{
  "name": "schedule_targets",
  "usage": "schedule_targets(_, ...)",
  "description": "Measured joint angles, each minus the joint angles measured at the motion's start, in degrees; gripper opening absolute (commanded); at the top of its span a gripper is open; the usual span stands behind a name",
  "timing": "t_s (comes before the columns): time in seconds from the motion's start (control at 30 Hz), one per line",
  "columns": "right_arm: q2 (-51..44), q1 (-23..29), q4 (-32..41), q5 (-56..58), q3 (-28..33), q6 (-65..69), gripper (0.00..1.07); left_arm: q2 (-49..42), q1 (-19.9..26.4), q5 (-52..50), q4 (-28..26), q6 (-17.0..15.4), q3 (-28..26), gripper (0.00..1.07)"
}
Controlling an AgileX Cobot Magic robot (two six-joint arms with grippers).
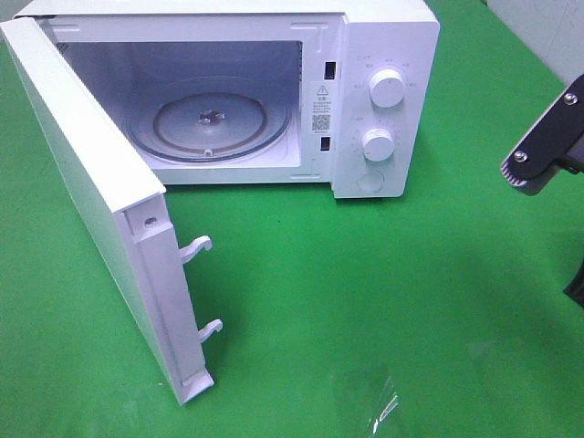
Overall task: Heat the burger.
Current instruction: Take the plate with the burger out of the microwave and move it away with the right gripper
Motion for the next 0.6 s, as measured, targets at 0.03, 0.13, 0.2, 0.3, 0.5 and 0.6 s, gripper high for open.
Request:
schedule_targets(0.03,1.43,-0.97,0.23,-0.17,-0.23,0.74,0.05,0.0,0.0,0.0,0.0,0.0,0.0,1.01)
schedule_targets(0.13,3.32,-3.72,1.32,-0.23,-0.23,1.09,0.05,0.0,0.0,0.0,0.0,0.0,0.0,1.01)
schedule_targets(0.2,3.9,-5.5,2.41,-0.86,-0.23,1.78,0.05,0.0,0.0,0.0,0.0,0.0,0.0,1.01)
schedule_targets(0.3,4.24,-6.93,2.92,-1.83,-0.23,2.92,0.05,0.0,0.0,0.0,0.0,0.0,0.0,1.01)
schedule_targets(0.5,7.16,-11.4,2.98,-5.84,-0.23,4.76,0.05,0.0,0.0,0.0,0.0,0.0,0.0,1.01)
schedule_targets(0.6,8.19,-12.26,2.92,-7.1,-0.23,5.67,0.06,0.0,0.0,0.0,0.0,0.0,0.0,1.01)
